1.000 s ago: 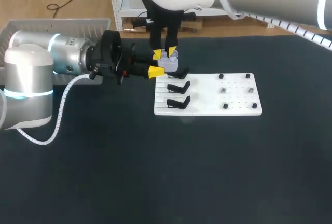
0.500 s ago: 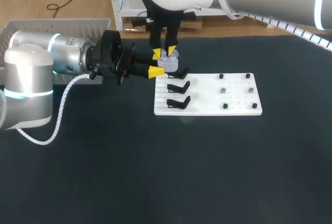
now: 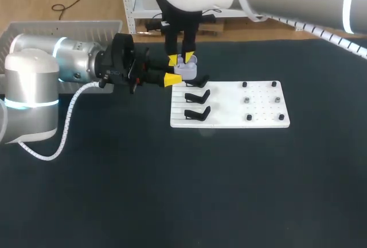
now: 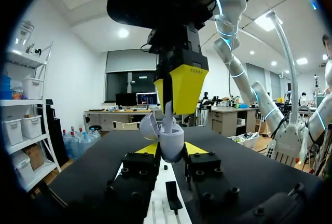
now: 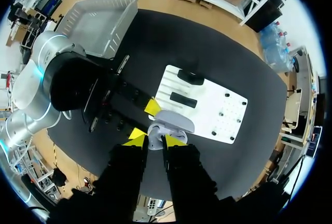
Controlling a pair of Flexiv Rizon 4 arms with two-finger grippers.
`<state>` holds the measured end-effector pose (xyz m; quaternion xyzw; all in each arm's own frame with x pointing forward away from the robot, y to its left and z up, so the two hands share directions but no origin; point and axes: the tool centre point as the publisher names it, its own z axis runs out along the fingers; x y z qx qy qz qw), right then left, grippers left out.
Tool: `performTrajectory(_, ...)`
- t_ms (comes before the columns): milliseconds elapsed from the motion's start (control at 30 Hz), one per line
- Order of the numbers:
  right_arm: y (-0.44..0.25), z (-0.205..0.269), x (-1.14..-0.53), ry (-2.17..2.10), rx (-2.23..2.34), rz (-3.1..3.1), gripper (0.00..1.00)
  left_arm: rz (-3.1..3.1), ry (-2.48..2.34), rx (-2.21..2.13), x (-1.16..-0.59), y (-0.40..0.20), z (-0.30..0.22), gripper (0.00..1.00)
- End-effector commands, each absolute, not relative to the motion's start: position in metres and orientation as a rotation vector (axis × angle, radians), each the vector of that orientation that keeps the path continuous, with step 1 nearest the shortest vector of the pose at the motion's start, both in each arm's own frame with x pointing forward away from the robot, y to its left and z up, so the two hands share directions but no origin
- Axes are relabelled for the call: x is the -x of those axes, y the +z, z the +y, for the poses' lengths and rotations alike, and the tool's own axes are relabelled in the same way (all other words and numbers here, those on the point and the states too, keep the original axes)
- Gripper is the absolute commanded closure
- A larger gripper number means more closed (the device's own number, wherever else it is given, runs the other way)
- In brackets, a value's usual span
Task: Pick up each earbud case from the left stands, insert the matching earbuds, close the lid, and place the case in the box.
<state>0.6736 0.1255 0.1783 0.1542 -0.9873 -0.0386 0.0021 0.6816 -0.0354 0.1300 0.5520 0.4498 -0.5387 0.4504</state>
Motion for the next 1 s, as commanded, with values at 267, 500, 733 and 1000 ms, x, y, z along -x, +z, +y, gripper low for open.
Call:
performTrajectory(267, 0.173, 0.127, -0.673, -0.126, -0.491, -3.096, 1.00, 1.112, -1.326, -1.362, -0.680, 0.130, -0.035, 1.00)
performTrajectory(500, 0.169, 0.127, -0.673, -0.115, -0.501, -3.090, 0.74, 1.112, -1.326, -1.362, -0.680, 0.130, -0.035, 1.00)
performTrajectory(733, 0.179, 0.126, -0.666, -0.100, -0.525, -3.104, 0.00, 1.112, -1.326, -1.362, -0.680, 0.130, -0.035, 1.00)
performTrajectory(1000, 0.219, 0.128, -0.659, -0.204, -0.549, -3.191, 0.00, 1.112, -1.326, -1.362, -0.680, 0.130, -0.035, 1.00)
